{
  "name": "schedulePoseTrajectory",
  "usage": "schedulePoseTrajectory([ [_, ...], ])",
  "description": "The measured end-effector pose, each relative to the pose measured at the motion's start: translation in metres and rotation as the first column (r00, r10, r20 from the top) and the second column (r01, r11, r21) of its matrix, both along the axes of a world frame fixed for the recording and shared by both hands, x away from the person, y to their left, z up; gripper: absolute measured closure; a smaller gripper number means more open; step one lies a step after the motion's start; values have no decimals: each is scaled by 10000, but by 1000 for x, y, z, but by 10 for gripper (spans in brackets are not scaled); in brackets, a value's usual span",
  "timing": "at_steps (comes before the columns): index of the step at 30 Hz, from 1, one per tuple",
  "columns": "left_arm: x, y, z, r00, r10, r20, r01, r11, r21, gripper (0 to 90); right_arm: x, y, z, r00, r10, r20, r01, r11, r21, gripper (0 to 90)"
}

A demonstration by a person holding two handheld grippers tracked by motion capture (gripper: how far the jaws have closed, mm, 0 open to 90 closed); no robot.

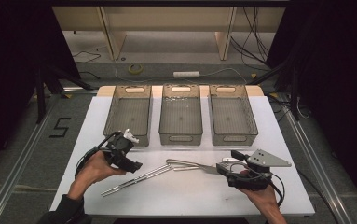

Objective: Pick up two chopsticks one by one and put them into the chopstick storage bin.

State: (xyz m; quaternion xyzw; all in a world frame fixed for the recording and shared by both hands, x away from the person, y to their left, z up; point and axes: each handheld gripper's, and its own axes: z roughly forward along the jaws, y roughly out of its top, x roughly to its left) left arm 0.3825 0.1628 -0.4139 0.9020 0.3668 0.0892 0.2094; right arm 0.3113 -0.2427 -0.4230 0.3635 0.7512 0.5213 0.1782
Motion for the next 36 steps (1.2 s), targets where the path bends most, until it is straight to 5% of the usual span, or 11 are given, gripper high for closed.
schedulePoseTrajectory([
  [10,-3,0,-21,9942,-618,-875,686,9946,775,417,0,1,0,10000,65,-40,-65,9999,-115,243],
  [22,-6,0,-36,9822,-977,-1604,1170,9863,1160,573,1,2,-1,9999,89,-142,-91,9998,-161,245],
  [36,-8,0,-44,9747,-1232,-1864,1477,9813,1238,681,1,2,-1,9998,106,-183,-109,9998,-180,247],
])
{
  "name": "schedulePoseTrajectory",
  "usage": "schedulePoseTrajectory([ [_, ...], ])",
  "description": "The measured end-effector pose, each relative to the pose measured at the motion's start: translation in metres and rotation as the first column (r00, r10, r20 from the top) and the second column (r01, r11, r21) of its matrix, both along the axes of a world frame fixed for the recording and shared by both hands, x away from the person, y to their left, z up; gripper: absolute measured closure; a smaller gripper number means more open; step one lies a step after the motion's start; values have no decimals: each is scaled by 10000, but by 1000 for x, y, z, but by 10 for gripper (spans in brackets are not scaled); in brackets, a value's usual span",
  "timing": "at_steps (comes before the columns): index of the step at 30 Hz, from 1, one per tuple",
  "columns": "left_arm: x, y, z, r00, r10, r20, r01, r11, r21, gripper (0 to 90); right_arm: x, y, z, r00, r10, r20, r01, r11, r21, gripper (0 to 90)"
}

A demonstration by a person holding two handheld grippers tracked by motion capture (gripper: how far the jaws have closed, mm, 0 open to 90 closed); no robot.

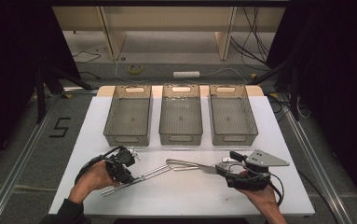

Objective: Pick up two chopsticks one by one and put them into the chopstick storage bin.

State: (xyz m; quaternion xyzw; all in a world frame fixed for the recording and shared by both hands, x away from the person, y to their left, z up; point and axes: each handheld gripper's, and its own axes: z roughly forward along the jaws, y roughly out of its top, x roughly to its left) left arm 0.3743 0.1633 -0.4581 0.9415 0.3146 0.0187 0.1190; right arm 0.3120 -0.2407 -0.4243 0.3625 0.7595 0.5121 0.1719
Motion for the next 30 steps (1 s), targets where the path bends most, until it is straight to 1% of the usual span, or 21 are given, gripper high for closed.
schedulePoseTrajectory([
  [7,-2,-3,-3,9995,-300,-109,302,9994,189,726,0,0,0,10000,13,-18,-13,10000,-40,248],
  [11,-2,-4,-3,9993,-360,-58,361,9990,244,752,0,1,0,10000,14,-42,-14,10000,-54,250],
  [12,-2,-4,-3,9990,-446,-46,447,9985,317,757,0,1,0,10000,17,-41,-18,10000,-70,251],
  [15,-3,-5,-3,9988,-497,-5,497,9982,329,783,0,1,0,10000,17,-45,-18,10000,-68,253],
  [17,-4,-7,-3,9980,-634,-1,634,9972,404,800,0,1,0,10000,28,-44,-29,9999,-111,254],
  [18,-4,-7,-3,9971,-756,25,754,9960,484,810,0,1,0,10000,18,-48,-19,9999,-113,255],
  [22,-6,-9,-3,9946,-1026,153,1017,9934,532,829,1,1,-1,10000,26,-92,-27,9999,-143,257],
  [23,-6,-8,-3,9925,-1212,132,1202,9909,614,832,1,1,-1,10000,21,-88,-22,9999,-148,258],
  [28,-8,-9,-3,9884,-1494,279,1476,9874,568,846,1,1,-1,10000,0,-96,-2,9998,-178,260],
  [29,-7,-8,-3,9860,-1646,283,1625,9847,635,848,1,1,-1,10000,0,-94,-2,9999,-170,260],
  [30,-8,-8,-3,9857,-1661,289,1641,9845,614,849,1,1,-1,10000,-1,-94,-1,9999,-168,261],
])
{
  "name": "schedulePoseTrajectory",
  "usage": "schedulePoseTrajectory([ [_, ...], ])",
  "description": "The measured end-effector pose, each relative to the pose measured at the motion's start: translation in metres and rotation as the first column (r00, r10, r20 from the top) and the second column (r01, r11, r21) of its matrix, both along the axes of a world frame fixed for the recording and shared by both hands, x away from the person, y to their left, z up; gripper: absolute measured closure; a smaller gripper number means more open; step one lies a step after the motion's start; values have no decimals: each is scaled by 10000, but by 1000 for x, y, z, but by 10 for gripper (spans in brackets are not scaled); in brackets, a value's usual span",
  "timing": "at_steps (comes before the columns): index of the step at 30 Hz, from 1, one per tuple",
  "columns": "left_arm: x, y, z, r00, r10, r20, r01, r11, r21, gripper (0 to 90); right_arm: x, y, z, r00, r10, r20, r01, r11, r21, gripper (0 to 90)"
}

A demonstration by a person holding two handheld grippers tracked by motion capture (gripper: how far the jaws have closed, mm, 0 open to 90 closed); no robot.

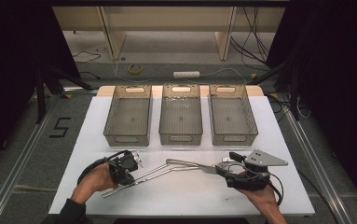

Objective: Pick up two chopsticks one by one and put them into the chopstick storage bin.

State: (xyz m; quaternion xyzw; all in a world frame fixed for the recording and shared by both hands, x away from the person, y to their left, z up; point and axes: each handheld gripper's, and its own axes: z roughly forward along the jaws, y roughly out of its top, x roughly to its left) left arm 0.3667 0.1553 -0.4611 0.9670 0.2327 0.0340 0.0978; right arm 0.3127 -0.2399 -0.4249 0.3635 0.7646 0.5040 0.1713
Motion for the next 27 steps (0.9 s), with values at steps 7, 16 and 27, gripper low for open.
schedulePoseTrajectory([
  [7,-2,0,0,9991,-417,100,417,9991,12,854,0,0,0,10000,-15,-22,14,10000,-36,262],
  [16,-3,1,7,9987,-434,260,442,9986,-302,856,0,0,0,10000,-25,-17,25,10000,-43,265],
  [27,-8,0,23,9977,-397,546,429,9973,-589,857,0,0,0,10000,-19,-5,19,10000,-50,266],
])
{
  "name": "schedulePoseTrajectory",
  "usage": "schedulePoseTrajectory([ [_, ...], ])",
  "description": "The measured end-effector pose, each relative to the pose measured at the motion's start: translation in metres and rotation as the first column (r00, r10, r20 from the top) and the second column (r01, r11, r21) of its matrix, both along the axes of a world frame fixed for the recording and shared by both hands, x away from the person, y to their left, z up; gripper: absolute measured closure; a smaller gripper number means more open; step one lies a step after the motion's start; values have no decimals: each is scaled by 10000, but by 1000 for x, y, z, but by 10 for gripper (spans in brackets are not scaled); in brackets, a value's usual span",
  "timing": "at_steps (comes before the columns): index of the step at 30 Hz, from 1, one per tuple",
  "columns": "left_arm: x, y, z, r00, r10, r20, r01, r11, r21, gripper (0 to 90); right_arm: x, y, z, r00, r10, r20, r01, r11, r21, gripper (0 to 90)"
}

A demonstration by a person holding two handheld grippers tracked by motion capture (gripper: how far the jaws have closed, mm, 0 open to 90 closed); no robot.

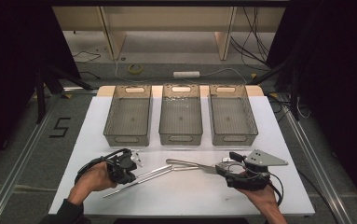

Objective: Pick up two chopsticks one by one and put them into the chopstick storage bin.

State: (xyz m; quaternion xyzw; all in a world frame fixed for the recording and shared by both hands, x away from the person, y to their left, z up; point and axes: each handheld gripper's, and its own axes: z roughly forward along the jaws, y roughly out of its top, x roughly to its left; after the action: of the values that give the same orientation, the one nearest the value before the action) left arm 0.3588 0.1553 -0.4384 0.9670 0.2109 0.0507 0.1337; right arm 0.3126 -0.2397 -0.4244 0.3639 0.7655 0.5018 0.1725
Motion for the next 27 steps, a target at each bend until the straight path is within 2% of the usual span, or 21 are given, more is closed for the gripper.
schedulePoseTrajectory([
  [6,-2,4,10,9998,167,122,-164,9994,-294,858,0,0,0,10000,-16,11,16,10000,-1,267],
  [11,-5,7,21,10000,81,23,-79,9957,-919,857,0,0,0,10000,-13,-5,13,10000,-11,267],
  [16,-7,13,37,9988,332,356,-268,9854,-1682,857,0,0,0,10000,-37,-6,37,10000,-8,268],
  [20,-4,18,50,9904,1055,891,-824,9691,-2323,857,0,0,0,10000,-44,-35,44,10000,-8,268],
  [21,-3,20,53,9870,1279,975,-999,9626,-2520,857,0,0,-1,10000,-53,-58,53,10000,-13,268],
  [22,-1,22,54,9826,1558,1016,-1221,9523,-2797,857,0,0,-1,10000,-51,-58,51,10000,-13,268],
  [24,4,26,56,9687,2149,1238,-1682,9362,-3086,857,1,0,-1,10000,-61,-37,61,10000,30,268],
  [27,14,32,55,9529,2741,1295,-2174,9156,-3381,857,0,-1,-1,10000,-91,-3,91,10000,40,267],
])
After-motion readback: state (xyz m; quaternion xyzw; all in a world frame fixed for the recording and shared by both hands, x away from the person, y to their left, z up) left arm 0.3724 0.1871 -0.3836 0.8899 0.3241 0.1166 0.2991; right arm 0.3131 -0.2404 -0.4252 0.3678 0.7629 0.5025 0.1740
